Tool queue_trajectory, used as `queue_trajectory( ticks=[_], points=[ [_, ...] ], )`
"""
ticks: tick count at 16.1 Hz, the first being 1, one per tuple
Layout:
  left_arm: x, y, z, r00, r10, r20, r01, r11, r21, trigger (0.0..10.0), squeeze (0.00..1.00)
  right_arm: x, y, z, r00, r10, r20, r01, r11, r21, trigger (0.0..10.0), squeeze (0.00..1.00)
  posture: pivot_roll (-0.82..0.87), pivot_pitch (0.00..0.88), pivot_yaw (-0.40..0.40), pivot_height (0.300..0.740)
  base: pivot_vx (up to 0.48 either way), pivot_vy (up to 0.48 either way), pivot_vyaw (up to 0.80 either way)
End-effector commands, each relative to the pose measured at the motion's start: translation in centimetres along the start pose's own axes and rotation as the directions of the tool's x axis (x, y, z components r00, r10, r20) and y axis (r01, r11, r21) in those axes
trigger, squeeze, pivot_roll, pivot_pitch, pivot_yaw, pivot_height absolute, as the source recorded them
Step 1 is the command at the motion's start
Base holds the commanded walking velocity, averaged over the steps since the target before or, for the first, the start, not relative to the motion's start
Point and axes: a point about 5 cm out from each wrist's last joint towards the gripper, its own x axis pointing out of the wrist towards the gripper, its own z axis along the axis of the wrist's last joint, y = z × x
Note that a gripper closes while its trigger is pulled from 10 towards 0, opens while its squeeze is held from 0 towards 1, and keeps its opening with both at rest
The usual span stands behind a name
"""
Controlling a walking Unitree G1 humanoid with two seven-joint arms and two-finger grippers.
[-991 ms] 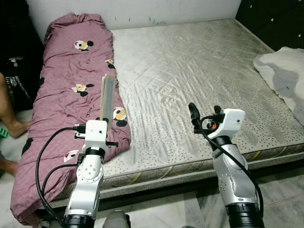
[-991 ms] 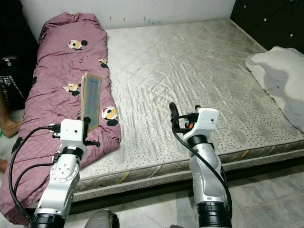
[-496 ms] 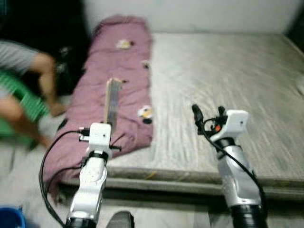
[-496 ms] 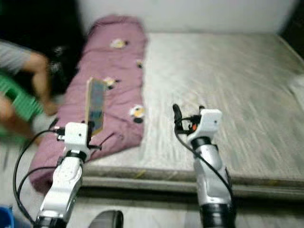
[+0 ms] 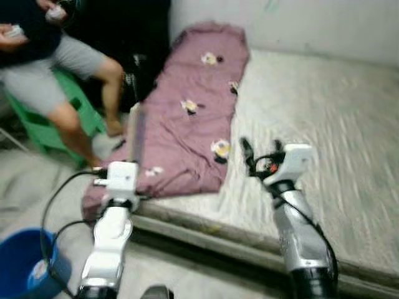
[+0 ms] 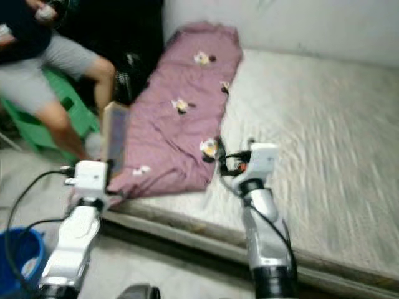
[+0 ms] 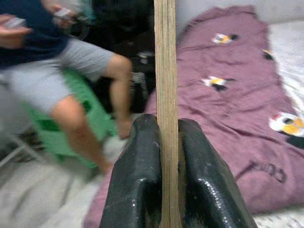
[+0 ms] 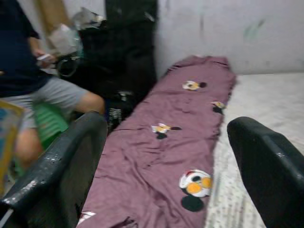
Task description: Clean up the room
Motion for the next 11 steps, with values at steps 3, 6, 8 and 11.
queue_trajectory(
  ticks=[3, 6, 8, 11],
  points=[
    [0.16, -0.4, 1.14, 0.998, -0.008, 0.055, 0.009, 1.0, -0.011, 10.0, 0.0, -0.18, -0.76, 0.14, 1.0, -0.026, 0.002, 0.026, 1.0, -0.011, 10.0, 0.0, -0.03, 0.0, 0.024, 0.74, 0.0, 0.0, 0.8],
    [0.16, -0.4, 1.14, 0.998, -0.008, 0.055, 0.009, 1.0, -0.011, 10.0, 0.0, -0.18, -0.76, 0.14, 1.0, -0.026, 0.002, 0.026, 1.0, -0.011, 10.0, 0.0, -0.03, 0.0, 0.024, 0.74, 0.0, 0.0, 0.8],
    [0.16, -0.4, 1.14, 0.998, -0.008, 0.055, 0.009, 1.0, -0.011, 10.0, 0.0, -0.18, -0.76, 0.14, 1.0, -0.026, 0.002, 0.026, 1.0, -0.011, 10.0, 0.0, -0.03, 0.0, 0.024, 0.74, 0.0, 0.0, 0.8],
    [-0.07, -0.7, 1.06, 0.998, -0.018, 0.061, 0.022, 0.998, -0.055, 10.0, 0.0, -0.62, -1.53, -0.51, 0.998, -0.053, -0.034, 0.052, 0.998, -0.018, 10.0, 0.0, -0.03, 0.0, 0.003, 0.74, 0.0, 0.0, 0.0]
  ],
)
